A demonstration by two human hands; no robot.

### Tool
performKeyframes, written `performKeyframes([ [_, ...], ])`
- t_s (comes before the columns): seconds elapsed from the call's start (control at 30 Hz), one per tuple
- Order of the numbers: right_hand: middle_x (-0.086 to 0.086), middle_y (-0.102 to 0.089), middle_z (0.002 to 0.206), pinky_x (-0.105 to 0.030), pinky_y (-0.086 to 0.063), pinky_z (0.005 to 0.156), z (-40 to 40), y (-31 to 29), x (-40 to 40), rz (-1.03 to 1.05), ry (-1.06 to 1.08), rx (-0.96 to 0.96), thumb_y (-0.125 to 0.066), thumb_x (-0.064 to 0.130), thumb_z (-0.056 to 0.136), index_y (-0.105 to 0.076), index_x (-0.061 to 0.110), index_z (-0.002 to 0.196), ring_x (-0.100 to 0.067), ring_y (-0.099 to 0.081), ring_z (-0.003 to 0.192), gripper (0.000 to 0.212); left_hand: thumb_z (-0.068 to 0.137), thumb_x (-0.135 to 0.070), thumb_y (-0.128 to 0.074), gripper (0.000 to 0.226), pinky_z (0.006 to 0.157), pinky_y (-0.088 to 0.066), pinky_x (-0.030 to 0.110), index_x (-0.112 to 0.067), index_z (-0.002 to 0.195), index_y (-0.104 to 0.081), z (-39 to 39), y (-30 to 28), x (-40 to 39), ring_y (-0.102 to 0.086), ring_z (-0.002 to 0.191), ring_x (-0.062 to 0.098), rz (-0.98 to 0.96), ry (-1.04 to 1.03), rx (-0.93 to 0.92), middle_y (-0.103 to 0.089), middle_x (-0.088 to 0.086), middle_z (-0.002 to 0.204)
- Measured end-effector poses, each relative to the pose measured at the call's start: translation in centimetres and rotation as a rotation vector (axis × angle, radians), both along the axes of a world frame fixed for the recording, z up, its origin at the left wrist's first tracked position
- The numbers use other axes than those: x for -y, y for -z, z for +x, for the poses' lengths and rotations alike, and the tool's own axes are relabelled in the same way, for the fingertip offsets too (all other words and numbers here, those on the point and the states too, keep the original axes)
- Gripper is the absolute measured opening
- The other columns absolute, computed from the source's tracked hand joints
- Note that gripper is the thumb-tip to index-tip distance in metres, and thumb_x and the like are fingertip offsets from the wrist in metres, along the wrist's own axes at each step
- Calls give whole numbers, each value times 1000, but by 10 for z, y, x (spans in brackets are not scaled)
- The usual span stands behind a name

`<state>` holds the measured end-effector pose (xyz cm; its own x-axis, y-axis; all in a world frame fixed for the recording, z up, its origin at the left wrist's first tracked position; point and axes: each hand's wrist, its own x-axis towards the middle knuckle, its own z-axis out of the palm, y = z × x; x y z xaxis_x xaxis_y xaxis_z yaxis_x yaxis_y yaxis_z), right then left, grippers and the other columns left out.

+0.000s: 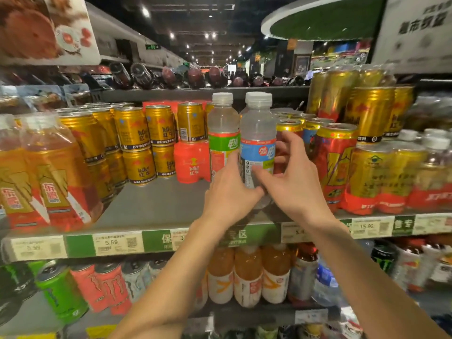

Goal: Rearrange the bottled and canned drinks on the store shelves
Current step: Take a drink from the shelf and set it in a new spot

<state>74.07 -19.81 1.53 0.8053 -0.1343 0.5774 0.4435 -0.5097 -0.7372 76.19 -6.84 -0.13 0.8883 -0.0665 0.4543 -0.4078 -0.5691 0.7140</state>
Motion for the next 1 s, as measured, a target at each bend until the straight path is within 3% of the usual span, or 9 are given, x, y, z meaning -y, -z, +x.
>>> performKeyframes([
  [0.2,7,-58,126,-43,-55,96,14,2,6,45,-71,41,-83,31,80,-33,33,149,-13,-61,115,86,70,-12,-83,59,85,-55,35,-23,123,-59,5,3,12,-65,102,11,-169,-83,148,-69,-11,111],
  [0.37,7,-49,126,-20,-51,96,-13,-3,16,92,-216,210,-88,26,73,-42,34,143,13,-49,115,84,68,-6,-87,64,87,-59,35,-21,122,-56,-27,5,17,-67,104,5,-250,6,267,-70,-12,113],
  [0.53,0,-55,129,-43,-56,93,-43,3,40,68,-390,402,-94,18,65,-46,16,135,-20,-55,124,84,72,-14,-90,66,94,-54,30,-29,126,-56,-63,5,24,-63,115,7,-186,-60,437,-67,-10,123],
  [0.63,10,-54,125,-40,-56,91,-64,0,53,68,-443,432,-96,19,63,-44,22,130,-18,-58,119,85,71,-14,-90,67,94,-52,29,-27,128,-57,-84,5,29,-61,116,5,-99,-111,515,-66,-10,122],
  [0.8,8,-56,120,-24,-52,91,-93,-7,78,57,-466,418,-95,17,63,-46,15,130,-15,-59,113,83,64,-9,-94,79,95,-52,29,-26,131,-55,-116,2,48,-61,119,5,-63,-69,523,-65,-9,126],
  [1.0,14,-57,121,-36,-57,89,-134,19,100,50,-454,273,-96,30,60,-48,23,131,-17,-60,115,86,54,-1,-95,79,87,-53,30,-15,125,-63,-145,37,63,-63,109,8,-23,-40,446,-68,-6,116],
])
